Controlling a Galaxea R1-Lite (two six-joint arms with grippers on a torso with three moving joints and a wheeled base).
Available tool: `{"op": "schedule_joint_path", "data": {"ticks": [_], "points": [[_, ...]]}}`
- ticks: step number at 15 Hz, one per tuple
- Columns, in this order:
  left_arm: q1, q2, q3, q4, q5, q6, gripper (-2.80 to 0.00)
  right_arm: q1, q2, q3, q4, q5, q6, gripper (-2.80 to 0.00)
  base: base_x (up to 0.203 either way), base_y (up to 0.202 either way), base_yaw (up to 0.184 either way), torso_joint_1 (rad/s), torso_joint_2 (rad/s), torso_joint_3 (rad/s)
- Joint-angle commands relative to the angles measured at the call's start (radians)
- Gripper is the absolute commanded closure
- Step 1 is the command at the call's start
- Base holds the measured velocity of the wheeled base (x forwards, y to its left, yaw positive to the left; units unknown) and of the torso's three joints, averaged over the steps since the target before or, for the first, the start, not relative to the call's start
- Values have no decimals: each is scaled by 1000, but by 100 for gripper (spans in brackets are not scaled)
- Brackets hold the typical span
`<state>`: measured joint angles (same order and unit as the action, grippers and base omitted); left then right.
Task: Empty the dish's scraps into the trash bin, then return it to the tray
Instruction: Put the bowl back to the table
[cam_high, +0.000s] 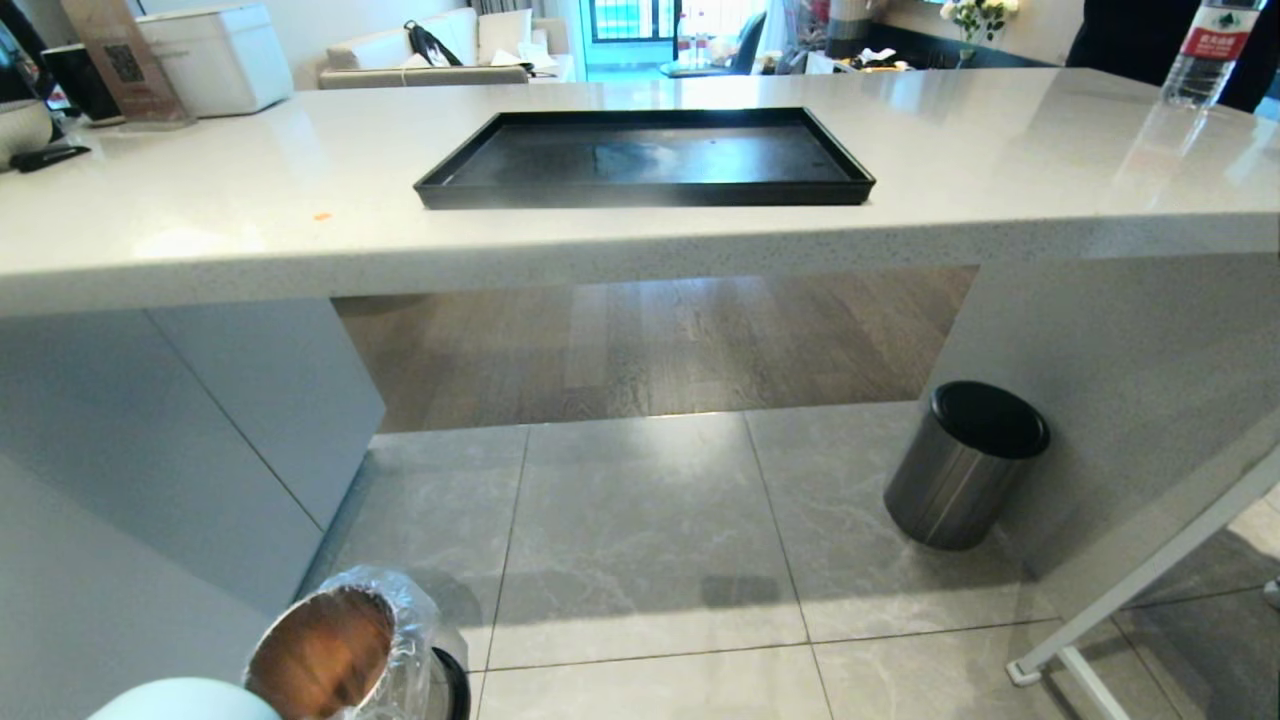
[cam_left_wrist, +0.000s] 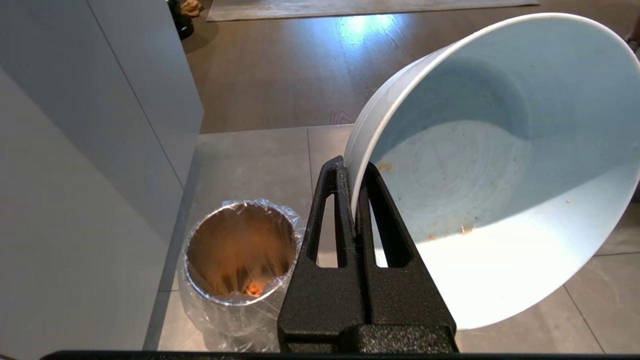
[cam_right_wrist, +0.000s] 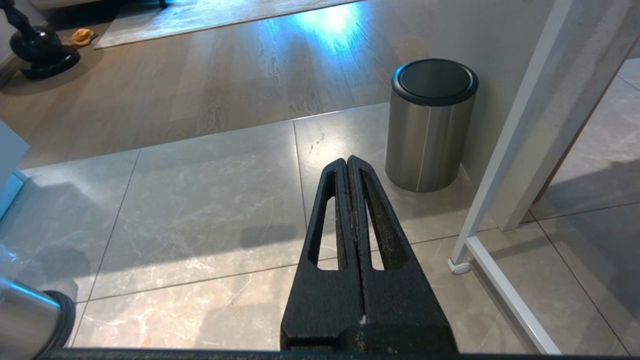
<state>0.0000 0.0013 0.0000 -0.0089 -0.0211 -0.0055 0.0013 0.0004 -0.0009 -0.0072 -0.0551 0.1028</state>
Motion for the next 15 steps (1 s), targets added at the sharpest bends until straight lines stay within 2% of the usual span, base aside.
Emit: {"op": "schedule_joint_path", "data": {"ticks": [1,15], "points": [[0,0,0,0,0,-1,0,0,0,1,0,0,0,0,0,0,0,0,0,0],[0,0,0,0,0,-1,0,0,0,1,0,0,0,0,0,0,0,0,0,0]]}}
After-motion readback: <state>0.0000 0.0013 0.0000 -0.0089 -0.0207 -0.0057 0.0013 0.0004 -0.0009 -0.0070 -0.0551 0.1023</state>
